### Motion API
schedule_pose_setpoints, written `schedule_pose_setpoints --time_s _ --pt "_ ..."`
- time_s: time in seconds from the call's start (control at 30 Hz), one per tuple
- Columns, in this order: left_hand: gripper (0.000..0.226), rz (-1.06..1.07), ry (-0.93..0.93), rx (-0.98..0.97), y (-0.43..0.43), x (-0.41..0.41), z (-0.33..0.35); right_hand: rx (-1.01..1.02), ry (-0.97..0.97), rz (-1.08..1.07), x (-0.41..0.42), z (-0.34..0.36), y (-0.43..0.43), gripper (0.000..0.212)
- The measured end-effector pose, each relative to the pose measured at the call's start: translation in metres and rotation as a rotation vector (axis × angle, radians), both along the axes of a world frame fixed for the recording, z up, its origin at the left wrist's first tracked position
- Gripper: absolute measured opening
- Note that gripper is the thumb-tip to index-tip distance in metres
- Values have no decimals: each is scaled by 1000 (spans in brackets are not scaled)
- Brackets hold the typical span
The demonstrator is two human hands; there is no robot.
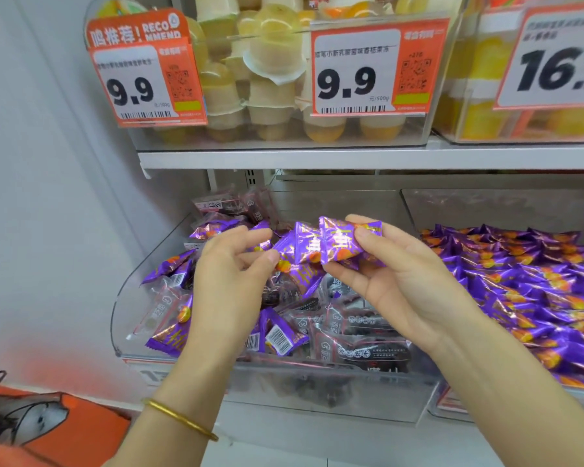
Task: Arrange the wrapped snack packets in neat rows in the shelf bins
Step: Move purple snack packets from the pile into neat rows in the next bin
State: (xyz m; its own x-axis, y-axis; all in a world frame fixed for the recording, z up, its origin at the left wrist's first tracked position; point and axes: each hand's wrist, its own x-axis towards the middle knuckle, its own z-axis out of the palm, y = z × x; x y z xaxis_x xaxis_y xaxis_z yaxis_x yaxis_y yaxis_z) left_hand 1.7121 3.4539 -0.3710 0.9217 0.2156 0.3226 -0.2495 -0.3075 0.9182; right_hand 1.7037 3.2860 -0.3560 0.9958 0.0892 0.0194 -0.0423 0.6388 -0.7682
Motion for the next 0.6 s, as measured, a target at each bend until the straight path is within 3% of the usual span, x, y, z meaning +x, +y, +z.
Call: schedule_pose_setpoints --time_s 0.2,0.4,0.6 --pt "15 -32 94 -373 -7 3 -4 -47 -42 28 -1 1 -1 34" --pt "13 -29 95 -495 -11 8 -7 -146 -76 42 -3 1 -4 34" --pt "14 -298 101 -672 -20 -2 3 -216 -106 39 -2 1 -2 36"
